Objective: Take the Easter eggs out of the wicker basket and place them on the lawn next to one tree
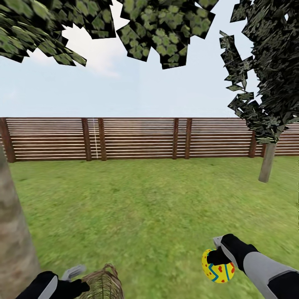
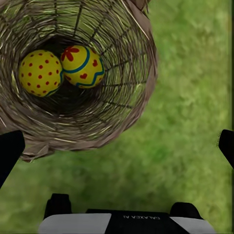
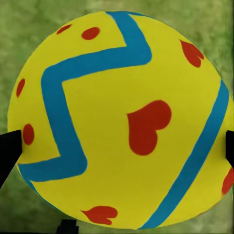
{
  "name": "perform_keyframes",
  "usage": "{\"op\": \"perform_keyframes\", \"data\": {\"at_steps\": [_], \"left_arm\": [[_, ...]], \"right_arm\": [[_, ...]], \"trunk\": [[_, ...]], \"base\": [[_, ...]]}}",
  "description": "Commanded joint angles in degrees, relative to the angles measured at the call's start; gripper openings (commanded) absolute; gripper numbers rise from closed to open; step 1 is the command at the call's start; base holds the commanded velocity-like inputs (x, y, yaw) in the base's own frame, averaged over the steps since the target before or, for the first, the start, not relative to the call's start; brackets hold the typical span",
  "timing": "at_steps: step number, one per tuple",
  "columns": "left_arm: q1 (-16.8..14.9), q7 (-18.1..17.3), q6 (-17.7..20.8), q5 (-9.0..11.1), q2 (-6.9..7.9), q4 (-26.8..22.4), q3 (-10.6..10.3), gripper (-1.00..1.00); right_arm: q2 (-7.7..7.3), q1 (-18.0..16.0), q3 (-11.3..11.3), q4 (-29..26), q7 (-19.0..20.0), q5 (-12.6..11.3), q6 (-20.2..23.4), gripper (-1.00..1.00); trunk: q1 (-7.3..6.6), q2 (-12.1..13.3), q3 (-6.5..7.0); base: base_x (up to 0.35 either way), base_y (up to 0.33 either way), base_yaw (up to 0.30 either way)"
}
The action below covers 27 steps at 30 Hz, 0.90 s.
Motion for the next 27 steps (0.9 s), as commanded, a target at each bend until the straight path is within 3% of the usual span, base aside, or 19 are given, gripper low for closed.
{"op": "perform_keyframes", "data": {"at_steps": [1, 24, 26, 27], "left_arm": [[-0.03, -0.08, 0.18, 0.05, 0.06, -0.07, -0.28, 1.0], [-0.03, -0.16, 0.21, -0.04, 0.21, -0.06, -0.41, 1.0], [-0.03, -0.32, 0.54, -1.31, 1.28, -0.07, -0.4, 1.0], [-0.03, -0.5, 0.53, -3.67, 3.22, -0.06, -0.36, 1.0]], "right_arm": [[-0.06, -0.01, 0.46, -0.13, 0.1, -0.53, 0.28, -1.0], [1.08, -0.01, 0.53, 1.57, 0.02, -0.48, -0.07, -1.0], [1.08, -0.01, 0.54, 1.55, 0.02, -0.46, -0.13, -1.0], [1.14, -0.01, 0.54, 1.54, 0.02, -0.44, -0.14, -1.0]], "trunk": [[0.0, -0.05, -0.08], [0.0, -0.05, -0.08], [0.0, -0.05, -0.08], [0.0, -0.05, -0.08]], "base": [[0.002, -0.339, 0.0], [0.071, -0.337, 0.0], [0.033, -0.104, 0.0], [0.008, -0.025, 0.0]]}}
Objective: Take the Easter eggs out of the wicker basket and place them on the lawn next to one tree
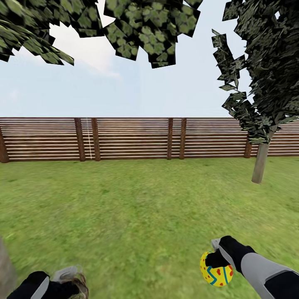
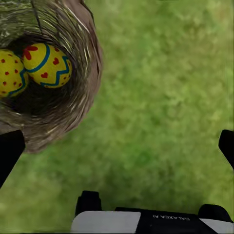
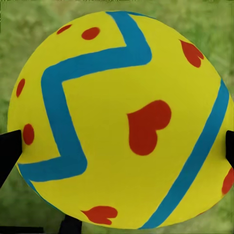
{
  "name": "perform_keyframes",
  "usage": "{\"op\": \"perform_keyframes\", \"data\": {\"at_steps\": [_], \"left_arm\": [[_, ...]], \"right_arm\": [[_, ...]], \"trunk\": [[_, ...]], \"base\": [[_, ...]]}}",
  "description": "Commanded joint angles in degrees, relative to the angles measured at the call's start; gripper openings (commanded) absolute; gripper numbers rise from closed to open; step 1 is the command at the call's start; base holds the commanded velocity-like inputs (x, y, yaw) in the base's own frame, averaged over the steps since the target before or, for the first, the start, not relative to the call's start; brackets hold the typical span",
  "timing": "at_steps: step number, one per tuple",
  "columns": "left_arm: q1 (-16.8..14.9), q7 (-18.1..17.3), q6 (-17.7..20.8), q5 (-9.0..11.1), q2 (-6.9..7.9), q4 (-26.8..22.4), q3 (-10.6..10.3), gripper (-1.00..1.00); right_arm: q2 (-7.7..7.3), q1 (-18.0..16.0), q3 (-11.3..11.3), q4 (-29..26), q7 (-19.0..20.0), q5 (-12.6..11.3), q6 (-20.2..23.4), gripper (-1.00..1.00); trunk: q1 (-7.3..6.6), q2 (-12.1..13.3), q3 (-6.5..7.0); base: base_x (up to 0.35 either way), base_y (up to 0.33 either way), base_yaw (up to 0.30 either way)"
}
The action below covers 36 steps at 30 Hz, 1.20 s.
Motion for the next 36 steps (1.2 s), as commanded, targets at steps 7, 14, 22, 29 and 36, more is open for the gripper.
{"op": "perform_keyframes", "data": {"at_steps": [7, 14, 22, 29, 36], "left_arm": [[-0.02, -11.73, -1.15, -2.51, 15.52, 3.17, 0.64, 1.0], [-0.02, -12.71, 2.46, -2.58, 16.96, 2.24, 0.72, 1.0], [-0.02, -11.58, -2.25, -2.73, 18.5, 0.76, 5.97, 1.0], [-0.02, -13.03, -1.41, -10.68, 18.08, -3.53, 6.43, 1.0], [-0.02, -12.81, -1.4, -10.61, 17.72, -3.22, 6.61, 1.0]], "right_arm": [[0.18, -0.03, 0.48, -0.03, 0.11, -0.54, 0.21, -1.0], [0.34, -0.02, 0.4, -0.03, 0.11, -0.51, 0.2, -1.0], [0.6, -0.03, 0.42, -0.01, 0.03, -0.51, 0.2, -1.0], [0.76, -0.03, 0.48, 0.05, 0.03, -0.51, 0.12, -1.0], [1.21, -0.02, 0.48, 0.2, 0.03, -0.51, 0.2, -1.0]], "trunk": [[0.01, -0.05, -0.08], [0.01, -0.05, -0.08], [0.01, -0.05, -0.08], [0.01, -0.05, -0.08], [-0.43, 0.75, 0.28]], "base": [[0.001, -0.003, 0.0], [0.0, 0.0, 0.0], [0.0, 0.0, 0.0], [0.0, 0.0, 0.0], [0.0, 0.0, 0.0]]}}
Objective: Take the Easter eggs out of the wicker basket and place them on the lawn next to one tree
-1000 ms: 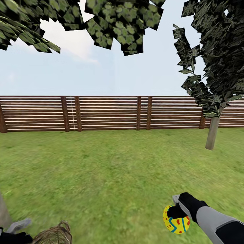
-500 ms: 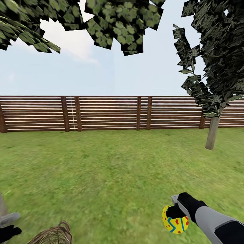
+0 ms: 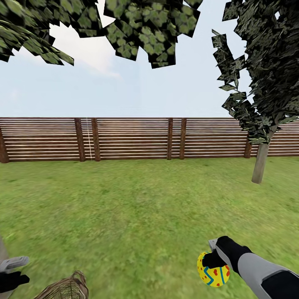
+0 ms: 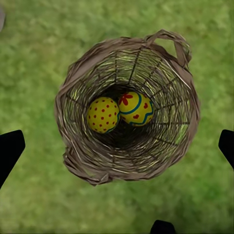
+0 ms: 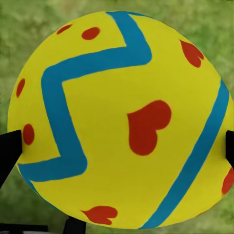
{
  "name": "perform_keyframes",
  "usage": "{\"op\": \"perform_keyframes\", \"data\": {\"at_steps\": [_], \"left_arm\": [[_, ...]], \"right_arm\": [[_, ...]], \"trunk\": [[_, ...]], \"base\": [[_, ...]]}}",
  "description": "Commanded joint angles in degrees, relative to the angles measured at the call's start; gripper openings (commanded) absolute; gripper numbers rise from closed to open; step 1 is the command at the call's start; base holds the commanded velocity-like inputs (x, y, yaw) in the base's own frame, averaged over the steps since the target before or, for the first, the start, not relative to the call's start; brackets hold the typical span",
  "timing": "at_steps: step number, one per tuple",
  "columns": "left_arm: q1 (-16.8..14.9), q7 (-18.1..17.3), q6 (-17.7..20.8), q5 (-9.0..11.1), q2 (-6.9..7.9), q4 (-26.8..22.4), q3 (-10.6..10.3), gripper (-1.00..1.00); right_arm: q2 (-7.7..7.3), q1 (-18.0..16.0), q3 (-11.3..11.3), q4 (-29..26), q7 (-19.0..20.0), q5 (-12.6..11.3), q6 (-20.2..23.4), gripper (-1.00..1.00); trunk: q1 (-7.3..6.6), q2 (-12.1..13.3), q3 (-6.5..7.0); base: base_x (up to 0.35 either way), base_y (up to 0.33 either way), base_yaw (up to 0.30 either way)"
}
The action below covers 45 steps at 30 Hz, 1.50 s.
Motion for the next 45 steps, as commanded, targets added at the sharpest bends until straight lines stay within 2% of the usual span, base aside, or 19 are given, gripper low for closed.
{"op": "perform_keyframes", "data": {"at_steps": [1, 12, 22, 23, 27, 29, 31, 32, 35, 37, 39, 41, 43, 45], "left_arm": [[-0.03, -0.01, 0.46, 0.32, -0.05, -0.04, 0.18, 1.0], [-0.03, 0.09, 0.46, 0.33, -0.54, 0.03, 0.37, 1.0], [-0.03, 0.24, 0.46, 0.25, -3.04, 0.29, 0.28, 1.0], [-0.03, 0.25, 0.46, 0.24, -3.29, 0.29, 0.28, 1.0], [-0.03, 0.26, 0.46, 0.24, -4.12, 0.32, 0.28, 1.0], [-0.03, 0.26, 0.48, 0.24, -4.29, 0.36, 0.28, 1.0], [-0.03, 0.26, 0.47, 0.24, -4.41, 0.47, 0.28, 1.0], [-0.03, 0.31, 0.46, 0.24, -5.01, 0.55, 0.28, 1.0], [-0.03, 0.35, 0.46, 0.24, -5.25, 0.62, 0.36, 1.0], [-0.03, 0.35, 0.46, 0.25, -5.27, 0.64, 0.44, 1.0], [-0.03, 1.43, 0.46, 0.29, -5.27, 0.65, 0.66, 1.0], [-0.03, 6.34, 0.35, 0.51, -5.45, 0.65, 0.67, 1.0], [-0.03, 7.88, 0.44, 1.15, -5.72, 0.65, 0.63, 1.0], [-0.03, 8.08, 0.58, 2.04, -5.74, 0.65, 0.56, 1.0]], "right_arm": [[-0.04, -0.03, 0.49, -0.12, 0.12, -0.51, 0.31, -1.0], [-0.04, -0.03, 0.45, -0.12, 0.12, -0.51, 0.29, -1.0], [-0.31, -0.03, 0.34, -0.66, 0.51, -0.47, 0.62, -1.0], [-0.73, -0.03, 0.17, -1.21, 0.6, -0.52, 0.78, -1.0], [-4.52, -0.03, 0.22, -11.63, 0.51, -1.04, 0.71, -1.0], [-5.19, -0.03, 0.04, -12.96, 0.5, -1.3, 1.05, -1.0], [-6.97, -0.03, -1.29, -13.75, 0.95, -1.74, 1.05, -1.0], [-7.88, -0.03, -4.11, -17.48, 1.59, -2.29, 0.6, -1.0], [-8.26, -0.03, -5.5, -23.79, 1.73, -2.43, -0.37, -1.0], [-8.26, -0.03, -5.6, -25.77, 1.2, -2.31, -5.49, -1.0], [-8.44, -0.03, -5.81, -26.32, 1.03, -2.38, -7.96, -1.0], [-9.5, -0.03, -8.81, -26.6, 0.92, -2.11, -9.5, -1.0], [-9.92, -0.03, -10.77, -26.71, 0.91, -1.98, -13.73, -1.0], [-9.84, -0.03, -11.44, -27.64, 0.91, -2.07, -16.1, -1.0]], "trunk": [[-0.22, 0.36, 0.1], [-2.64, 4.77, 2.08], [-4.83, 8.79, 3.87], [-5.05, 9.19, 4.05], [-5.93, 10.79, 4.77], [-6.37, 11.59, 5.13], [-6.81, 12.39, 5.49], [-7.03, 12.8, 5.67], [-7.69, 14.0, 6.21], [-8.13, 14.8, 6.57], [-8.57, 15.6, 6.93], [-9.01, 16.41, 7.29], [-9.45, 17.21, 7.64], [-9.89, 18.01, 8.0]], "base": [[0.0, 0.0, 0.0], [0.0, 0.0, 0.0], [0.0, 0.0, 0.003], [0.0, 0.0, 0.017], [0.0, 0.0, 0.003], [0.0, 0.0, 0.0], [0.0, 0.0, 0.0], [0.0, 0.0, 0.0], [0.0, 0.0, 0.0], [0.0, 0.0, 0.0], [0.0, 0.0, 0.0], [0.0, 0.0, 0.0], [0.0, 0.0, 0.0], [0.0, 0.0, 0.0]]}}
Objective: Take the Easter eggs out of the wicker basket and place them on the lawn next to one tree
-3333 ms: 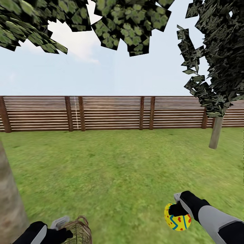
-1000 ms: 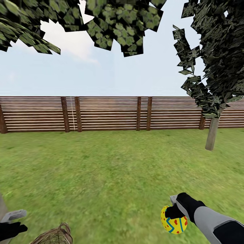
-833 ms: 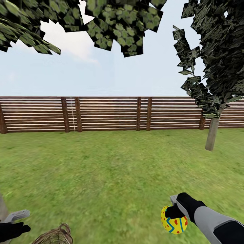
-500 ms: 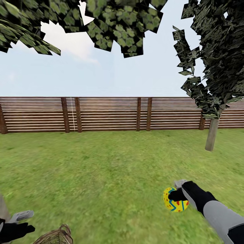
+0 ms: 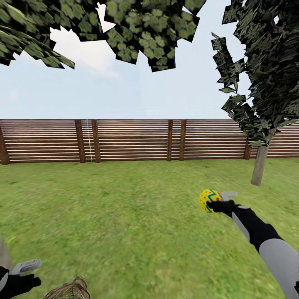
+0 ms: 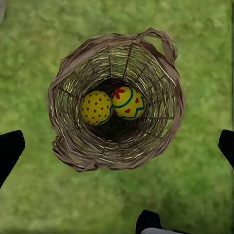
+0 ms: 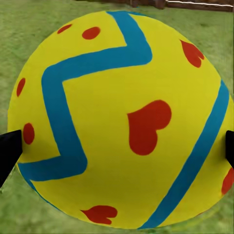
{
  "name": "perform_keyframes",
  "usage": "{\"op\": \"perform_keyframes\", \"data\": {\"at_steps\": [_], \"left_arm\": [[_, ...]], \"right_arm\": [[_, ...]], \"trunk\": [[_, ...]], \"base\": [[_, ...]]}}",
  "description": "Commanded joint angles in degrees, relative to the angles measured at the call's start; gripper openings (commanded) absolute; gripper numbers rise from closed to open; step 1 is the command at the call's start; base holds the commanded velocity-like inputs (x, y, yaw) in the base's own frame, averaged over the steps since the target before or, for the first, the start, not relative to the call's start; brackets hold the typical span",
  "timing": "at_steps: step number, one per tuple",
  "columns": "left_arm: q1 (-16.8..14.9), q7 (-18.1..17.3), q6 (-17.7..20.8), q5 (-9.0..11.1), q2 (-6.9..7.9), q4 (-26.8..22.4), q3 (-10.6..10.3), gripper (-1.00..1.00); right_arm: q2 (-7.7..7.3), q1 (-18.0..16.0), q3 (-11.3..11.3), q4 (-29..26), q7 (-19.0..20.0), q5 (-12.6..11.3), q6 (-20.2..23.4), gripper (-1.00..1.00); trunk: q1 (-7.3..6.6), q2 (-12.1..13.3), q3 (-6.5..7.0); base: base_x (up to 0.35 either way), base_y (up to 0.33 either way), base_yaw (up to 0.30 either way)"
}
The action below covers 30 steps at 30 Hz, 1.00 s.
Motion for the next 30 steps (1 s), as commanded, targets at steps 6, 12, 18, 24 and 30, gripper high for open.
{"op": "perform_keyframes", "data": {"at_steps": [6, 12, 18, 24, 30], "left_arm": [[-0.03, -0.29, 0.47, 0.79, -0.26, 0.98, 0.22, 1.0], [-0.03, -0.29, 0.47, 1.8, -0.27, 0.99, 0.22, 1.0], [-0.03, -0.38, 0.47, 1.84, -0.27, 0.99, 0.22, 1.0], [-0.03, -0.31, 0.47, 1.84, -0.29, 0.99, 0.22, 1.0], [-0.03, -0.37, 0.12, 1.98, 0.03, 0.87, 0.27, 1.0]], "right_arm": [[0.23, -0.04, 0.3, -3.68, -5.46, -0.09, -0.09, -1.0], [0.31, -0.04, 4.2, -7.13, -6.62, 6.09, -0.43, -1.0], [0.3, -0.04, 4.68, -6.3, -4.97, 5.66, -0.81, -1.0], [0.24, -0.04, 4.65, -4.97, -4.65, 5.08, -0.8, -1.0], [0.21, -0.04, 4.54, -4.11, 0.67, 4.77, -0.55, -1.0]], "trunk": [[-1.31, 2.35, 0.98], [-2.63, 4.76, 2.06], [-3.94, 7.16, 3.14], [-5.26, 9.57, 4.21], [-6.14, 11.17, 4.93]], "base": [[0.0, 0.0, 0.0], [0.0, 0.0, 0.0], [0.0, 0.0, 0.0], [0.0, 0.0, 0.0], [0.0, 0.0, 0.0]]}}
